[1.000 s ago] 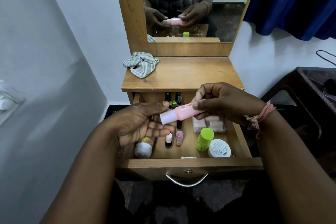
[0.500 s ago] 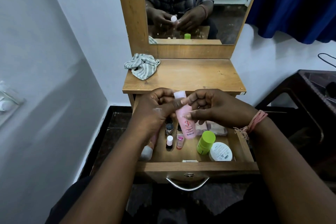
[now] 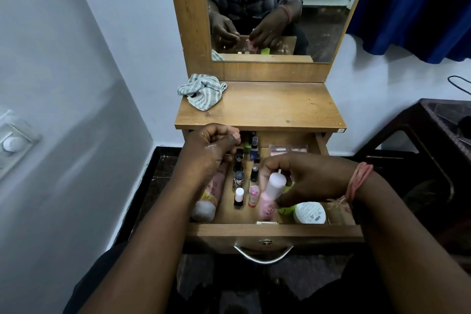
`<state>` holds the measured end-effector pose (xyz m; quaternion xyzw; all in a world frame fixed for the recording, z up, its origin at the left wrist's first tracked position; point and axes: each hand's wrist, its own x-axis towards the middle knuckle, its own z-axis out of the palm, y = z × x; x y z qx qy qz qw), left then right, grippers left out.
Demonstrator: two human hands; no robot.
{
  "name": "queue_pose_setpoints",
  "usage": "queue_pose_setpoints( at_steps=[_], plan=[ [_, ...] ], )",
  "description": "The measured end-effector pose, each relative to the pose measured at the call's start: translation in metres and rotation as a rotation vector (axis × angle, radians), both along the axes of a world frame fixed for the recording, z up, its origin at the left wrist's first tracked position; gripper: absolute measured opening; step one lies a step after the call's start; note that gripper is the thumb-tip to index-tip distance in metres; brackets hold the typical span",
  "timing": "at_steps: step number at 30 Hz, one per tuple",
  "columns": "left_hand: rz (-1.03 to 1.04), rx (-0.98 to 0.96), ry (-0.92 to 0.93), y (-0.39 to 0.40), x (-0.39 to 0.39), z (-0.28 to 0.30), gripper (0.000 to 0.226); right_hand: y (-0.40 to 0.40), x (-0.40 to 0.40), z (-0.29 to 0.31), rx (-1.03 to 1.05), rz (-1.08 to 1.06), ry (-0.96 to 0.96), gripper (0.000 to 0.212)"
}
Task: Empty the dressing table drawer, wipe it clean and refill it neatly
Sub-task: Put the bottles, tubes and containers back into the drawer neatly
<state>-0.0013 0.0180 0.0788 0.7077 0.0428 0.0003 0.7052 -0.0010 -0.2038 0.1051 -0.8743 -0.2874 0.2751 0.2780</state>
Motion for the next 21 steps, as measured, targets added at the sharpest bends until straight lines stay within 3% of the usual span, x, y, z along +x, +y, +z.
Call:
queue_pose_setpoints(
  at_steps=[11,21],
  plan=[
    [0.025,-0.024,0.025,0.005,0.004,-0.003,0.006,0.015,-0.013,-0.002,-0.256,-0.036,-0.064,0.039],
    [0.036,-0.002,0.039,0.007,0.007,-0.006,0.006,0.010,-0.013,0.005,-0.150,-0.005,-0.031,0.033]
  ],
)
